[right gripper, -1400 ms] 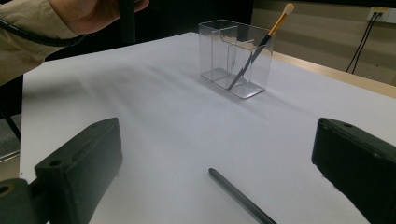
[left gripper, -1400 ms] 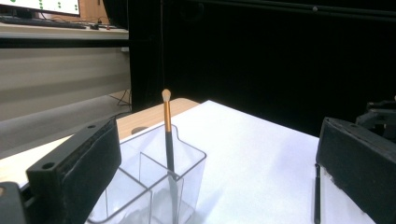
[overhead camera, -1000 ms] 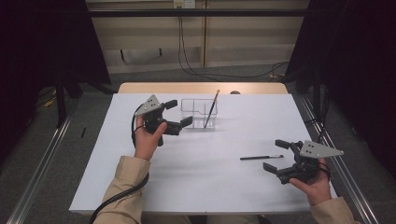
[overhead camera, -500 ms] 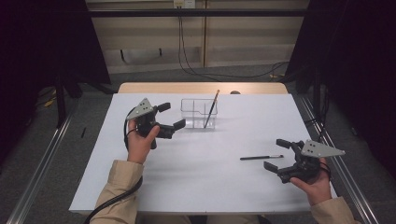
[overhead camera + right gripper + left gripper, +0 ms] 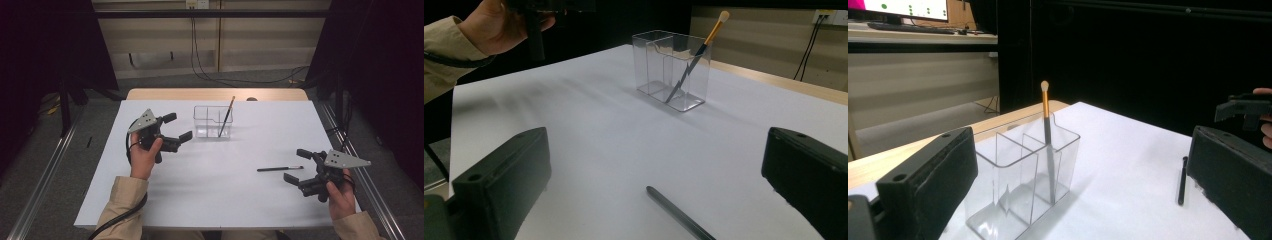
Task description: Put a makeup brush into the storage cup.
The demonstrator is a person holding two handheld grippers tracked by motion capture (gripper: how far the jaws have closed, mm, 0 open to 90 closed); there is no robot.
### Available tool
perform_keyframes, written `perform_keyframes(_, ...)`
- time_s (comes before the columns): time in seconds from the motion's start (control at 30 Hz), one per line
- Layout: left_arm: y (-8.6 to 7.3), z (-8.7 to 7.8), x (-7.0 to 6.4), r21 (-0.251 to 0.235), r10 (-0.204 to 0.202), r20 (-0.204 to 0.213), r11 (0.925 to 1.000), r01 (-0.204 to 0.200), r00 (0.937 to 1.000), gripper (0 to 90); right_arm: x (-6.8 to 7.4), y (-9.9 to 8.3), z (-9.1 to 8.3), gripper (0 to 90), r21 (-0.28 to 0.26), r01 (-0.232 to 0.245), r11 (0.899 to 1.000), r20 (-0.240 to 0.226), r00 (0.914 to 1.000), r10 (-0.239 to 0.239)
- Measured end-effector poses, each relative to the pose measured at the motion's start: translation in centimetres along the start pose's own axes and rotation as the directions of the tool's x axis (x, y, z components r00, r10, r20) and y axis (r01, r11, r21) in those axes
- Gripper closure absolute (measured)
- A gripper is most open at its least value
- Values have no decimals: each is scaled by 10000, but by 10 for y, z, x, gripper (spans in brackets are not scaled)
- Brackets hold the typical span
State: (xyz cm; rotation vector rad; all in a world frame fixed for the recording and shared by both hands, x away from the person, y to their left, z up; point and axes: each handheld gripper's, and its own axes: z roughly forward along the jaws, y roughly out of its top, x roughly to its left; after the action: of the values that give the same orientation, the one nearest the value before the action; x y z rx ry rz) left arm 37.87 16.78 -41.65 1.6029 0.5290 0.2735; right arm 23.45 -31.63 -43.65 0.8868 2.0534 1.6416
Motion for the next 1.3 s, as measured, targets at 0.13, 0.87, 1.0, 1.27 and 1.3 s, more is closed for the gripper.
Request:
perform_keyframes(0.13, -1, -5, 0, 27, 17, -35, 10000, -17, 10000, 0, 1, 0, 0, 0, 28, 5, 10000, -16, 10000, -5)
perform_keyframes(0.87, -8, -29, 2, 248, 265, -236, 9994, -259, 9994, 0, 0, 0, -2, 0, -61, 94, 9999, -18, 10000, -94)
perform_keyframes(1.0, -9, -33, 2, 262, 256, -285, 9993, -249, 9993, 0, 0, 1, -2, 0, -77, 116, 9999, -18, 9999, -116)
perform_keyframes(1.27, -11, -41, 2, 358, 292, -383, 9990, -278, 9988, 0, 0, 1, -1, 0, -110, 141, 9998, -8, 9999, -141)
perform_keyframes(1.3, -11, -42, 1, 370, 296, -410, 9989, -281, 9987, 0, 0, 1, -2, 0, -119, 123, 9999, -21, 9999, -123)
